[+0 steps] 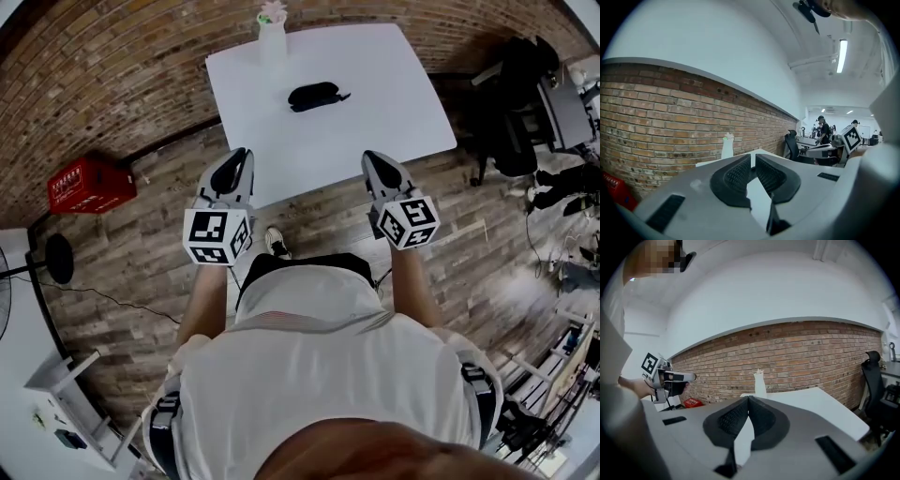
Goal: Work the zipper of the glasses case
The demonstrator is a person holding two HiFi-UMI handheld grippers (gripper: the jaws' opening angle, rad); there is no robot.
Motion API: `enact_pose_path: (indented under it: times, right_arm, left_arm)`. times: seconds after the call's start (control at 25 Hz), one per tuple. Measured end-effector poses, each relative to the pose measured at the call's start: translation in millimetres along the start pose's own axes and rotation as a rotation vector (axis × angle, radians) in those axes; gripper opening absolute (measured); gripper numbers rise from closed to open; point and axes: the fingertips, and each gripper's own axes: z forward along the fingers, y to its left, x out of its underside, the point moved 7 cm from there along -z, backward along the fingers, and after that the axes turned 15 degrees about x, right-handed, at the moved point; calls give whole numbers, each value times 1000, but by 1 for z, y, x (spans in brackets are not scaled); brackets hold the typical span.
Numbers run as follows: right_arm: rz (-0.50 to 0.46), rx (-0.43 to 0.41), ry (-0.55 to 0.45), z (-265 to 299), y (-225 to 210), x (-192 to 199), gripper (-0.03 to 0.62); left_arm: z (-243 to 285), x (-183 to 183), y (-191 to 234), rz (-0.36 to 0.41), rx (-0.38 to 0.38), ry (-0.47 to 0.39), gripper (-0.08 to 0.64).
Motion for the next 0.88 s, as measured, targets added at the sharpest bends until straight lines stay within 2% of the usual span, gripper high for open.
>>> enact_pose_path:
  times: [0.32,0.56,0.88]
  right_arm:
    - [-21,-18,57,51,-1,-5,52]
    - [-32,-66,50,85,-31,-13,52]
    - [-20,-149,46,123,-94,-26,52]
  left_arm:
    - [23,7,32,-62,14,5,37]
    - [48,-1,34,-54,-62,-4,37]
    - [102,-13,17,-64,-180,2,37]
